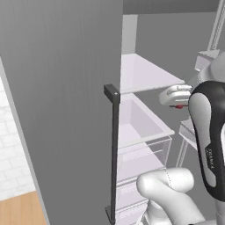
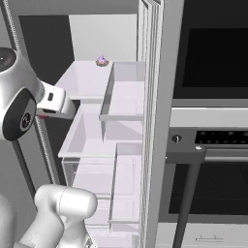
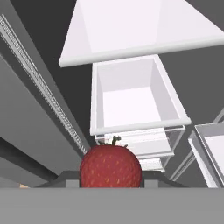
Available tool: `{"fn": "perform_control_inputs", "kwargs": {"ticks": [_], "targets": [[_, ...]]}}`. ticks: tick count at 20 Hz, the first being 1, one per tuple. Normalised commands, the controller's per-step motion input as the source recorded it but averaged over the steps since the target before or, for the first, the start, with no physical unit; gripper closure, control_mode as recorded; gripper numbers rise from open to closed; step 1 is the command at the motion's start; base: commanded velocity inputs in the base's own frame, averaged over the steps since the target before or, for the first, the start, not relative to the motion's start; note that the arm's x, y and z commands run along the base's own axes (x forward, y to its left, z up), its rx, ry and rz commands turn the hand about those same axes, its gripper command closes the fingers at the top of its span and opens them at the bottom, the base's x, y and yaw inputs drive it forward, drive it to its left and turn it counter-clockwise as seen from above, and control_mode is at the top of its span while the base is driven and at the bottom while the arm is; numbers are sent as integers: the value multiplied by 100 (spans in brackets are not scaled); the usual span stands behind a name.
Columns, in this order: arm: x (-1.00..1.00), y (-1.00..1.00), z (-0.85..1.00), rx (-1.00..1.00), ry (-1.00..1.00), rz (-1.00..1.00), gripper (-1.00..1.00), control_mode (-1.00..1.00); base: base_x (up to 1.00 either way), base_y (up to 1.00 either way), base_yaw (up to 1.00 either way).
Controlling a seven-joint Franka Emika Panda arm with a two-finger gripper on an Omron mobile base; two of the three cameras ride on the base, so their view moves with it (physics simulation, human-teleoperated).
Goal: Take the strawberry from the fridge and place it on top of the pancake, located on the dining counter.
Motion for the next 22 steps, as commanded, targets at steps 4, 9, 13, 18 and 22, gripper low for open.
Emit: {"fn": "perform_control_inputs", "kwargs": {"ticks": [4,9,13,18,22], "targets": [[0,0,-1,0,3,0,100,-100,0,0,0],[0,1,-1,0,0,0,100,100,-35,25,0],[0,0,0,0,0,0,100,100,-99,66,-1],[0,0,0,0,0,0,100,100,-100,59,-14],[0,0,0,0,0,0,100,100,-99,33,-41]]}}
